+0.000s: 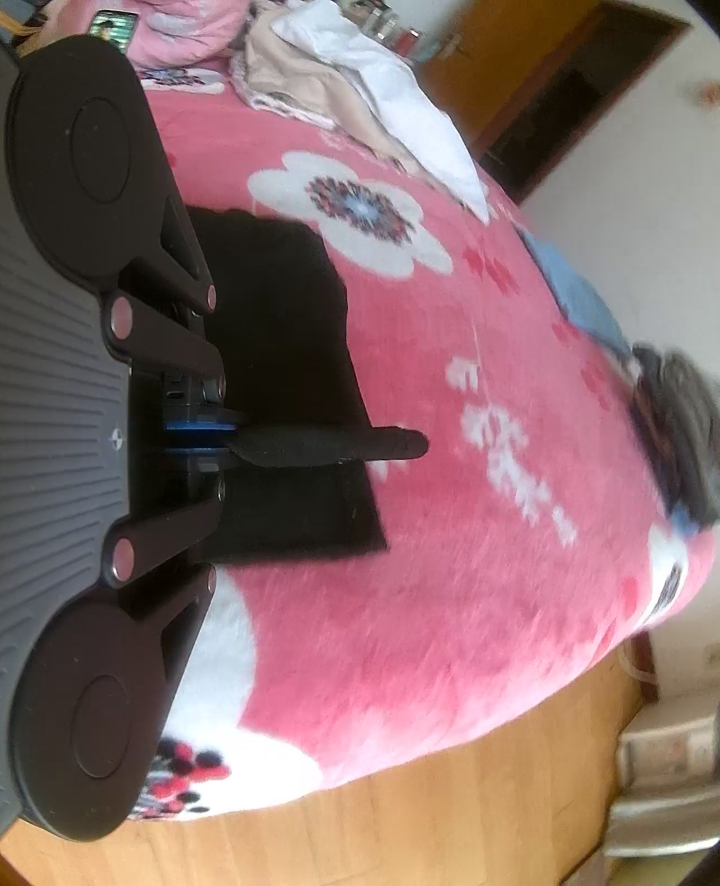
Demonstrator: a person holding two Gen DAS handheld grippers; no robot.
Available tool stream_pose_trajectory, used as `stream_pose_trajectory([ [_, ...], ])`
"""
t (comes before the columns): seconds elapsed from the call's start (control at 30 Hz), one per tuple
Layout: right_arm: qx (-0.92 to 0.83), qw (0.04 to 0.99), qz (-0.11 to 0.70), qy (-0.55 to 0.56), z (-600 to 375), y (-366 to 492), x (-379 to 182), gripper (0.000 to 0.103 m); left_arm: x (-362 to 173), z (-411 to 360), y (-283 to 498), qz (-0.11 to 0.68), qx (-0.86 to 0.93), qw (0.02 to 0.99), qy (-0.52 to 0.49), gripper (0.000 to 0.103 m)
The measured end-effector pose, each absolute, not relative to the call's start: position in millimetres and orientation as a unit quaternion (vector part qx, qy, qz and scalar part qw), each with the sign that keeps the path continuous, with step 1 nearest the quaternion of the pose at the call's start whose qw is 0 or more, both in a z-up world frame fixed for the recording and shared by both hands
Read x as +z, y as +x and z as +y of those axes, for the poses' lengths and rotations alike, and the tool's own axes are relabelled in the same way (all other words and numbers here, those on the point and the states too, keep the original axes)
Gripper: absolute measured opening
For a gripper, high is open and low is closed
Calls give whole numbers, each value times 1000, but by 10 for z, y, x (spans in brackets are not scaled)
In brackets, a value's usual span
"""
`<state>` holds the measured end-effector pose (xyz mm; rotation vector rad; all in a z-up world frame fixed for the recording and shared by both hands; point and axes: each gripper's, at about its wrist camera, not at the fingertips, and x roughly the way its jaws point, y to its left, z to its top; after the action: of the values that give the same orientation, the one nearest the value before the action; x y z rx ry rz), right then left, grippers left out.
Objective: Fold clothes
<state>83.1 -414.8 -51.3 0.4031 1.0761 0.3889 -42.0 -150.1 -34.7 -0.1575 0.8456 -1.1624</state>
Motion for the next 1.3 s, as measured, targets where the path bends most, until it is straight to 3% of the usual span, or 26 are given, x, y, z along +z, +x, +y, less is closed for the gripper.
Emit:
stream_pose_trajectory([
  [0.03, 176, 817, 512, 197, -4195, 842, -552, 13, -359, -1508, -405, 390, -531, 749, -74, 2],
  [0.1, 161, 812, 519, 210, -4346, 770, -561, 38, -380, -1524, -377, 395, -530, 747, -77, 2],
  [0.17, 145, 817, 512, 223, -4572, 569, -508, 45, -393, -1548, -357, 397, -533, 743, -80, 2],
  [0.43, 73, 816, 496, 289, -5345, -322, -410, 45, -648, -1882, -346, 415, -548, 724, -56, 6],
  [0.6, 55, 798, 507, 320, -5382, -677, -520, 45, -792, -2028, -388, 428, -547, 718, -43, 33],
  [0.67, 62, 792, 512, 326, -5340, -744, -541, 45, -724, -1974, -415, 415, -554, 720, -58, 49],
  [0.73, 79, 791, 516, 317, -5244, -776, -519, 45, -648, -1885, -444, 400, -554, 726, -71, 53],
  [0.97, 148, 794, 527, 264, -4887, -836, -414, 44, -421, -1366, -600, 398, -529, 748, -56, 53],
  [1.3, 177, 804, 542, 166, -4564, -917, -322, 38, -302, -690, -993, 398, -425, 808, 92, 52],
])
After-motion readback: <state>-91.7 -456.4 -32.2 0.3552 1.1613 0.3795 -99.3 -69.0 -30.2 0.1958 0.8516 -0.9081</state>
